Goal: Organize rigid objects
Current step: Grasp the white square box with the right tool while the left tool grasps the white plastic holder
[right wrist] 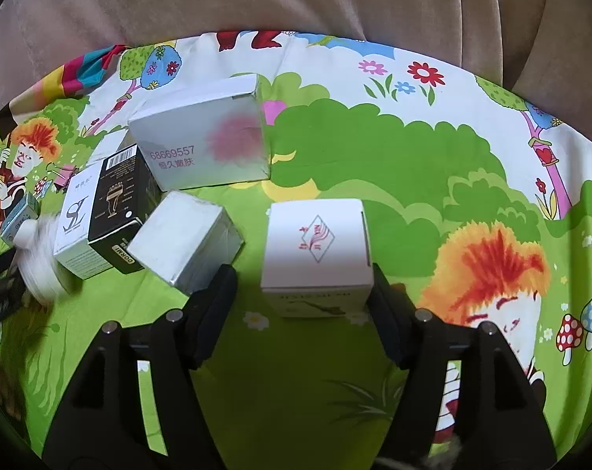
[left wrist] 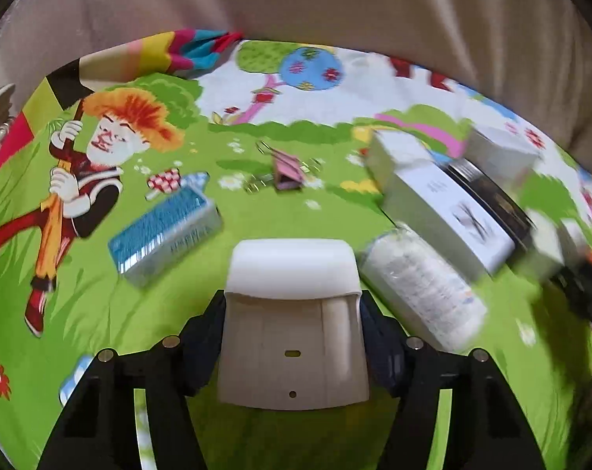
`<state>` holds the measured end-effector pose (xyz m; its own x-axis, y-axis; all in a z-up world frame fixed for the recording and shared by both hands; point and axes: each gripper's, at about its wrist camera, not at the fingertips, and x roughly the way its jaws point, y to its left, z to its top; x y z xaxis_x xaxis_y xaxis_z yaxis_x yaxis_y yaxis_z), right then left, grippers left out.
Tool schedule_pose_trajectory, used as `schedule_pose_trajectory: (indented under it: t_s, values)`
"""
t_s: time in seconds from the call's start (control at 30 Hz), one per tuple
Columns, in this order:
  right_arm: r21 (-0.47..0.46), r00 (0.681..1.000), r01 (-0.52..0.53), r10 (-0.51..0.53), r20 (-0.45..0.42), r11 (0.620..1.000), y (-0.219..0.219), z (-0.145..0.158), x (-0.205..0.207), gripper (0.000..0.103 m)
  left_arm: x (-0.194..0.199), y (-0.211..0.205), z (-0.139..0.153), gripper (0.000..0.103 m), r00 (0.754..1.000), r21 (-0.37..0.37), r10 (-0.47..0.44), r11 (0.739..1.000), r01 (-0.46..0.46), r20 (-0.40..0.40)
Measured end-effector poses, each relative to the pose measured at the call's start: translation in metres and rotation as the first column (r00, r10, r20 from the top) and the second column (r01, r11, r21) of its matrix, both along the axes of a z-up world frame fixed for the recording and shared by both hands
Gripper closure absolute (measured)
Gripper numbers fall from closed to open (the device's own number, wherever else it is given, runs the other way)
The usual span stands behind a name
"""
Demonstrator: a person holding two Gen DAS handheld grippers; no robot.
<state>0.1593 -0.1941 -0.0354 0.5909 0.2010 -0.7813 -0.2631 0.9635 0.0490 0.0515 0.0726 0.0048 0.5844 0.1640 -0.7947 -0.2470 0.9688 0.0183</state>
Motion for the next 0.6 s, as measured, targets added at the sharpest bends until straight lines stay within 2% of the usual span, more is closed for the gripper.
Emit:
schedule_pose_trajectory:
  t_s: [0.17, 0.23, 0.33, 0.4, 0.47, 0.53, 0.6]
  values:
    - [0.000, 1.000, 0.000, 0.000, -0.002, 1.000, -0.001, -0.001, 0.001, 0.028, -0.045, -0.019, 0.000, 0.039, 0.995, 0.006, -0.100, 0.995, 0.100, 0.022]
    - [0.011, 1.000, -0.002, 0.002, -0.003, 1.000, -0.002, -0.001, 0.002, 0.025, -0.047, -0.019, -0.003, 0.039, 0.993, -0.003, -0.116, 0.993, 0.117, 0.025]
    - [0.153, 1.000, 0.005, -0.003, -0.012, 0.988, -0.021, -0.004, 0.002, 0.023, -0.038, -0.021, -0.008, 0.039, 0.993, 0.002, -0.112, 0.994, 0.112, 0.023]
    - [0.280, 0.999, 0.050, -0.046, -0.022, 0.959, -0.044, -0.008, 0.001, 0.023, -0.036, -0.022, -0.008, 0.039, 0.993, 0.005, -0.114, 0.993, 0.114, 0.021]
    - [0.343, 0.998, 0.070, -0.064, -0.028, 0.937, -0.055, -0.007, -0.001, 0.023, -0.037, -0.020, -0.007, 0.039, 0.993, -0.001, -0.115, 0.993, 0.115, 0.023]
    - [0.335, 0.997, 0.074, -0.068, -0.028, 0.939, -0.053, -0.005, -0.001, 0.023, -0.036, -0.018, -0.008, 0.039, 0.993, 0.000, -0.116, 0.993, 0.116, 0.023]
    - [0.276, 0.997, 0.075, -0.071, -0.023, 0.958, -0.043, -0.001, -0.001, 0.023, -0.037, -0.018, -0.008, 0.039, 0.993, 0.000, -0.117, 0.993, 0.117, 0.023]
